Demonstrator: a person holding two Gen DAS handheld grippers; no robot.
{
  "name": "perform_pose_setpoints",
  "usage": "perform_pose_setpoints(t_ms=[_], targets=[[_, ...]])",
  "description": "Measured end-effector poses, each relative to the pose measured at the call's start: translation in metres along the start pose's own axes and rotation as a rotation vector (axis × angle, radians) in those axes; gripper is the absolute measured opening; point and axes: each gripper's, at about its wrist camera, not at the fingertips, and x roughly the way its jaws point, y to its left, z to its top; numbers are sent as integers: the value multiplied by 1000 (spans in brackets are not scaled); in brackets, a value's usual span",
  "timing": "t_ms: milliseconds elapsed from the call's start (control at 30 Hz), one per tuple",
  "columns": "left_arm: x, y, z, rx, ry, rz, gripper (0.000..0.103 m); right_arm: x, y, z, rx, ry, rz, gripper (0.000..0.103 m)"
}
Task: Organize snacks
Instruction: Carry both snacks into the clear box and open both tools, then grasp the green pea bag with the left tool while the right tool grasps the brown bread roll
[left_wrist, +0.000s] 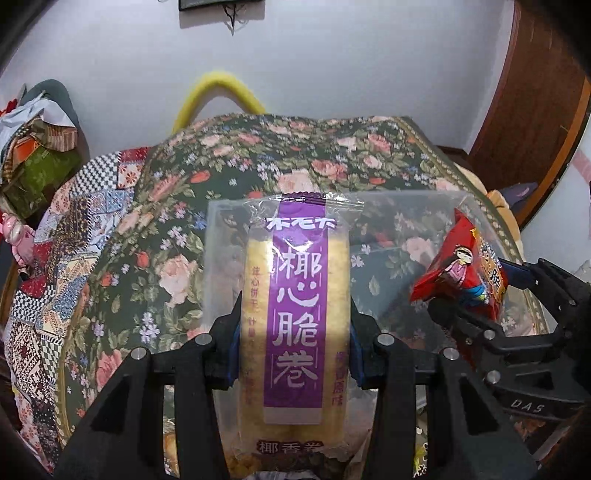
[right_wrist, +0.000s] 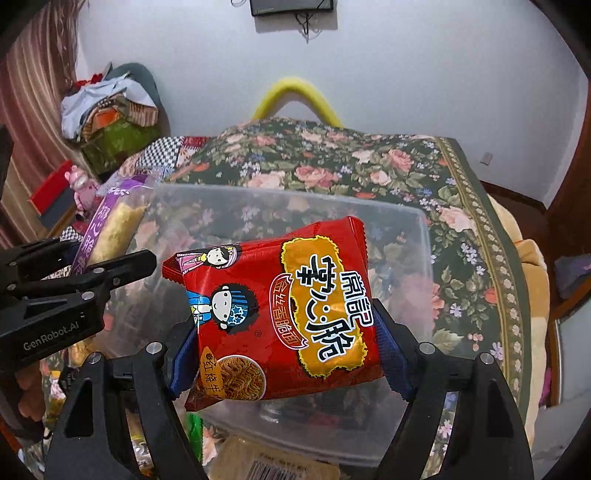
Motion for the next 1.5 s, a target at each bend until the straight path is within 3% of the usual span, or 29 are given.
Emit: perform_pose_setpoints(t_ms=[167, 500, 1000, 1267, 1500], targets=[[11, -2, -2, -4, 35, -4, 45, 4, 0, -1, 0, 12, -10, 79], [0, -1, -2, -7, 25, -10, 50, -1, 0, -1, -6, 24, -16, 81], [-94, 2, -21, -19, -115, -23, 60, -84, 17, -9, -35, -123, -36, 83], [-150, 15, -52, -13, -164, -15, 71, -125, 20, -36, -20, -170, -52, 83], [-174, 30, -96, -15, -173, 16, 84, -138, 22, -74, 0, -139, -67, 84]])
